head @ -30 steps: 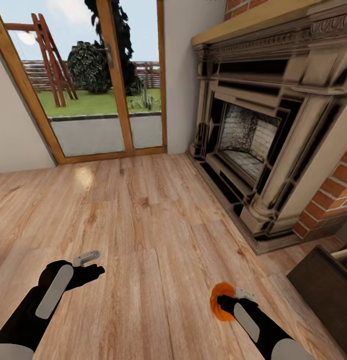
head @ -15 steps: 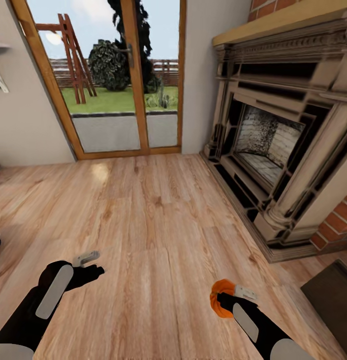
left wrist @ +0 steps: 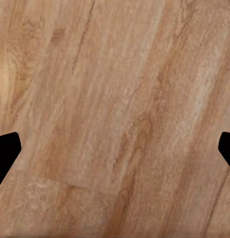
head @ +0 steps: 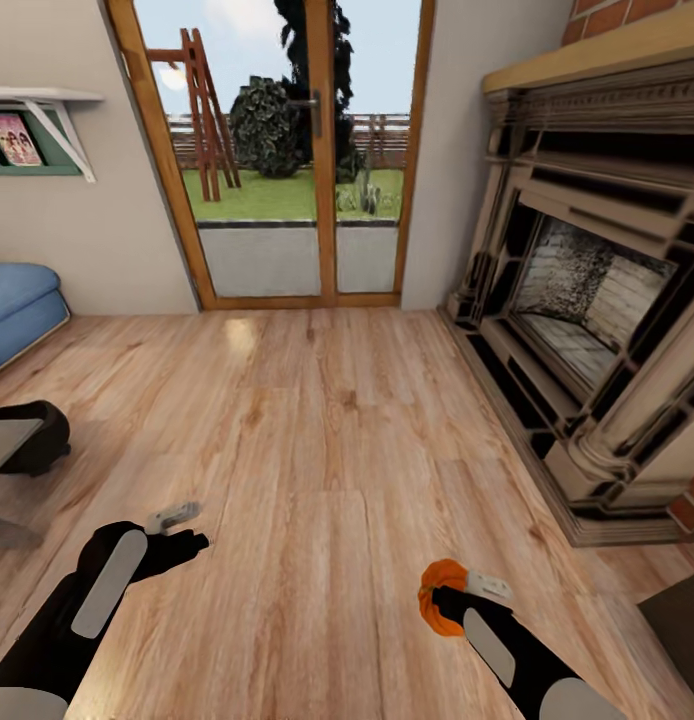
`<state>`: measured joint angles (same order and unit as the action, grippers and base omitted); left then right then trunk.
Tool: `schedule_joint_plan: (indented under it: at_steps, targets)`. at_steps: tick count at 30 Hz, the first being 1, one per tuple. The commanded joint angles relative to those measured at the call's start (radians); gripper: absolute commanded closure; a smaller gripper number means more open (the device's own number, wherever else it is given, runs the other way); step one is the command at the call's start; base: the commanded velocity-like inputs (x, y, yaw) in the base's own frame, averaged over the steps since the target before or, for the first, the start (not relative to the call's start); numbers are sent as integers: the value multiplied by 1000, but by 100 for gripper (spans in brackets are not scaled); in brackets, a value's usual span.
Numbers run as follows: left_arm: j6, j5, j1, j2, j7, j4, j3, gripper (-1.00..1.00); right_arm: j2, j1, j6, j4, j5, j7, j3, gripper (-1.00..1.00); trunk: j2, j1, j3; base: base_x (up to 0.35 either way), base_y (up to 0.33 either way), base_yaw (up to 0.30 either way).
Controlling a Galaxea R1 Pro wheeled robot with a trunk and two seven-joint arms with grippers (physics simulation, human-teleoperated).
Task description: Place each of the two pumpkins and all three candles from the living room inside a cabinet in the living room (use any cabinet), then make sure every cabinet is closed, and position the cauldron so it is next to a table in the living room.
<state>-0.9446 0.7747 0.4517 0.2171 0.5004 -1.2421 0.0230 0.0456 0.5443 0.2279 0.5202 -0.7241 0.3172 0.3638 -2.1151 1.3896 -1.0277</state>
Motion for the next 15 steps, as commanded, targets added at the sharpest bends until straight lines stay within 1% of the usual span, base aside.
schedule_joint_plan:
  at_steps: [1,3,6,15]
  targets:
    - [-1,11,1,1,10,-1,3,-100,2,0,-3,3,-6,11,22,100,7,-4,2,-1,0,286]
    - [-1,12,1,1,10,-1,4,-100,2,0,-20,3,-6,11,34,100,21,-12,9,-1,0,288]
    - [0,12,1,1,11,0,3,-100,2,0,-38,3,-6,11,42,100,42,-23,18,0,0,288]
    - [0,13,1,-5,12,0,6,-100,2,0,-47,3,-6,10,45,100,105,-58,47,0,0,289]
